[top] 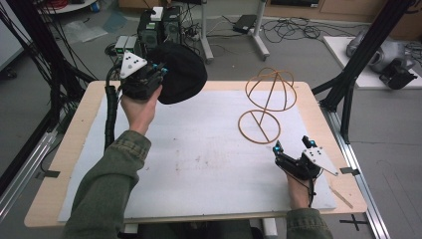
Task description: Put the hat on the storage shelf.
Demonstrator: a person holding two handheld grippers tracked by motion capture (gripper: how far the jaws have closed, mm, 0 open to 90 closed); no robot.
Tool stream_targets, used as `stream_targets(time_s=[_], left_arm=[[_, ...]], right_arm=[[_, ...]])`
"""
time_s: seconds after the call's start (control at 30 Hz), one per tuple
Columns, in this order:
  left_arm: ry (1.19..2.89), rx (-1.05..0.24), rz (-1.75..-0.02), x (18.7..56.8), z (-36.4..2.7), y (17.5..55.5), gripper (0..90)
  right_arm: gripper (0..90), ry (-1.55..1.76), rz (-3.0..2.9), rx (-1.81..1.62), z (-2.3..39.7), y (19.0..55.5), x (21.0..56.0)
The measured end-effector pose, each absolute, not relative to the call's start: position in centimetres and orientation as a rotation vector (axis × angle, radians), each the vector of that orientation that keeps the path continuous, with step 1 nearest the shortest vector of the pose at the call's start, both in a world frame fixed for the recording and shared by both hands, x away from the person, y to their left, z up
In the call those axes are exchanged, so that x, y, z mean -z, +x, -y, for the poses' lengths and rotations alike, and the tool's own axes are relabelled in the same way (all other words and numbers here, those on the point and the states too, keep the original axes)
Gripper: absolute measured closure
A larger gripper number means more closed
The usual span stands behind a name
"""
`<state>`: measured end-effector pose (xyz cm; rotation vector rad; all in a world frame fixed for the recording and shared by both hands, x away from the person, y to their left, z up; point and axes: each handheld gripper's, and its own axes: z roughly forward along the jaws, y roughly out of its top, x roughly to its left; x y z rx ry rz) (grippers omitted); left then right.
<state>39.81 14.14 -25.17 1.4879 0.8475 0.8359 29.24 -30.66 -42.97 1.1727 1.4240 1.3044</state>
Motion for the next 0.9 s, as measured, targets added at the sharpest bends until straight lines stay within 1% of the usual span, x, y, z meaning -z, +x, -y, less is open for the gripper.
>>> stream_targets(time_s=[0.5,0.9], left_arm=[[1.484,-0.752,-0.745,24.1,-8.7,40.7,87.6],[1.474,-0.659,-0.672,23.4,-5.0,41.5,87.7]], right_arm=[[5.9,1.187,-1.407,-1.31,31.0,29.3,42.9],[5.8,1.189,-1.408,-1.316,31.5,29.3,43.0]])
